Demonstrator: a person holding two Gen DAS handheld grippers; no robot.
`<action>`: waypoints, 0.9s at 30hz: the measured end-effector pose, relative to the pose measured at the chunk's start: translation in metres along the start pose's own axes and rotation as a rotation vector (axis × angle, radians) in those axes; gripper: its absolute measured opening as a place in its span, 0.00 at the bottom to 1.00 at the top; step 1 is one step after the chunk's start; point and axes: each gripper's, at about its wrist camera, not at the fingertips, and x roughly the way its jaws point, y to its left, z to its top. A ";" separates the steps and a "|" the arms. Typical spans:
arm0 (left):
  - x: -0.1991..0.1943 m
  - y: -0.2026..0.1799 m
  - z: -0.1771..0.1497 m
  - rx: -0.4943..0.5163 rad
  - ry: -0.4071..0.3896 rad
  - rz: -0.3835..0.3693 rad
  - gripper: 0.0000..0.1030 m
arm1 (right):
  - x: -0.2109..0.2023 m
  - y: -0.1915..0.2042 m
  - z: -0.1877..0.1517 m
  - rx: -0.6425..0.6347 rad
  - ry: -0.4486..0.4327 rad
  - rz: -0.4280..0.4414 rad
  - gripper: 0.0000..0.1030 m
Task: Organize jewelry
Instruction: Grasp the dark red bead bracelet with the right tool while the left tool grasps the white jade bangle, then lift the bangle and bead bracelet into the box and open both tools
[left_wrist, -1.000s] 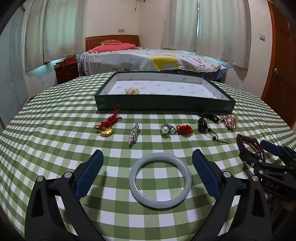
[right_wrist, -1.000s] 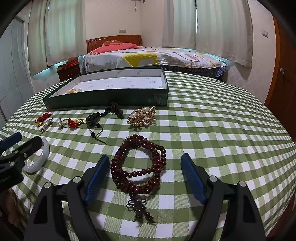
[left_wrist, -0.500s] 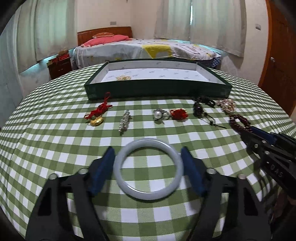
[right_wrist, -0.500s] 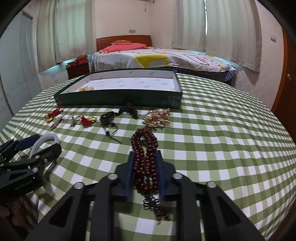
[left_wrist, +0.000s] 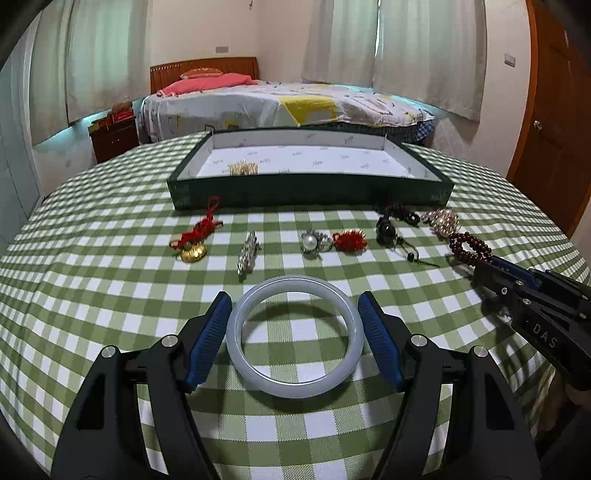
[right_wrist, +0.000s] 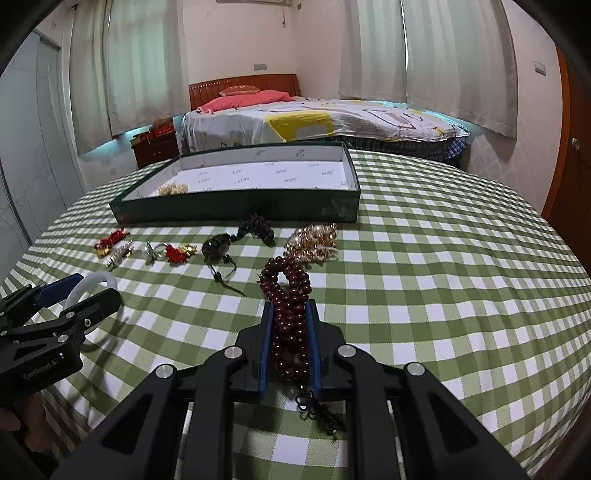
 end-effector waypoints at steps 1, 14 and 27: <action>-0.001 0.000 0.002 0.002 -0.006 0.000 0.67 | -0.002 0.000 0.002 0.005 -0.006 0.006 0.17; -0.017 0.010 0.060 -0.049 -0.105 -0.018 0.67 | -0.015 0.003 0.047 0.067 -0.094 0.066 0.17; -0.001 0.013 0.152 -0.064 -0.264 -0.023 0.67 | -0.005 0.012 0.143 0.052 -0.259 0.109 0.17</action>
